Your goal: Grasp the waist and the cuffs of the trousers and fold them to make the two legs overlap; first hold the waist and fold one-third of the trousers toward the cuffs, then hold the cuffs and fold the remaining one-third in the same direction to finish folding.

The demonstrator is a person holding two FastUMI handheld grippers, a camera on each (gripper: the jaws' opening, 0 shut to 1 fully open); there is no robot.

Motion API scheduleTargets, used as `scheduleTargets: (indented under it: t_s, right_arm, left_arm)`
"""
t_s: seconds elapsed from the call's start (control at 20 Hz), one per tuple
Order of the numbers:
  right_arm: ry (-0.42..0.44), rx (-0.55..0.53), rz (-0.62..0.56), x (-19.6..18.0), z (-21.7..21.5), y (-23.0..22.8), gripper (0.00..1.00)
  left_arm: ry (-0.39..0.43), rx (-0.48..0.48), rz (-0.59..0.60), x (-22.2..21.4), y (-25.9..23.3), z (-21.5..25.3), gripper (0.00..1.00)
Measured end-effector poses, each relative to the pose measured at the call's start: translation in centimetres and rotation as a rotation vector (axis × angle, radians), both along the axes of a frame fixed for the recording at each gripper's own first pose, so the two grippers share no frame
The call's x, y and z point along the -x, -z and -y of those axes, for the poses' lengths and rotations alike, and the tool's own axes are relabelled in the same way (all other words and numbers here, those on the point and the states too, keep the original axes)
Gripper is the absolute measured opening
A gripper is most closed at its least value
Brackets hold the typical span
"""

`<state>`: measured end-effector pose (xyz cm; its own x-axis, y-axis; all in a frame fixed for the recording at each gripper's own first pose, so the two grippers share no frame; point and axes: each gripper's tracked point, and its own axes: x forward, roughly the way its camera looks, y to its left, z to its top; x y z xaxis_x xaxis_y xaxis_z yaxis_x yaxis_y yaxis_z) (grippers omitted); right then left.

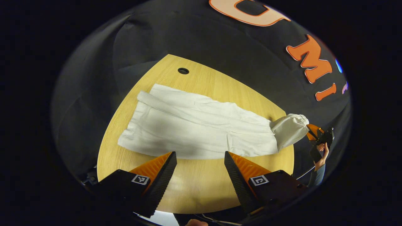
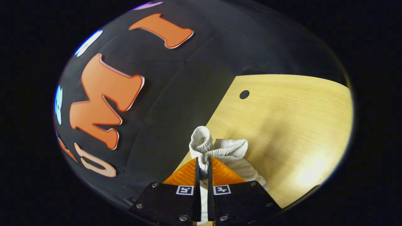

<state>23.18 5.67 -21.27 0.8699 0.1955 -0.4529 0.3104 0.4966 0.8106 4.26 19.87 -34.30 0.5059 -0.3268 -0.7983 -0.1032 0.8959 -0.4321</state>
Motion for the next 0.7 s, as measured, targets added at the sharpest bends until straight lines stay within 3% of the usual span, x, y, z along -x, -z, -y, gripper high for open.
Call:
scheduleTargets:
  t_s: [0.3, 0.5, 0.7]
  right_arm:
    - [-0.113, 0.14, 0.025, -2.8, -5.2, -1.2, 0.08]
    - [-0.197, 0.275, 0.031, -3.8, -6.3, -2.0, 0.08]
    - [-0.329, 0.409, 0.03, -5.0, -7.8, -3.5, 0.08]
  left_arm:
    - [0.004, 0.019, -0.027, 0.2, 2.1, -2.3, 1.0]
    - [0.002, 0.019, -0.042, 0.8, 3.3, -4.5, 1.0]
    - [-0.018, 0.017, -0.062, 0.6, 4.3, -6.5, 1.0]
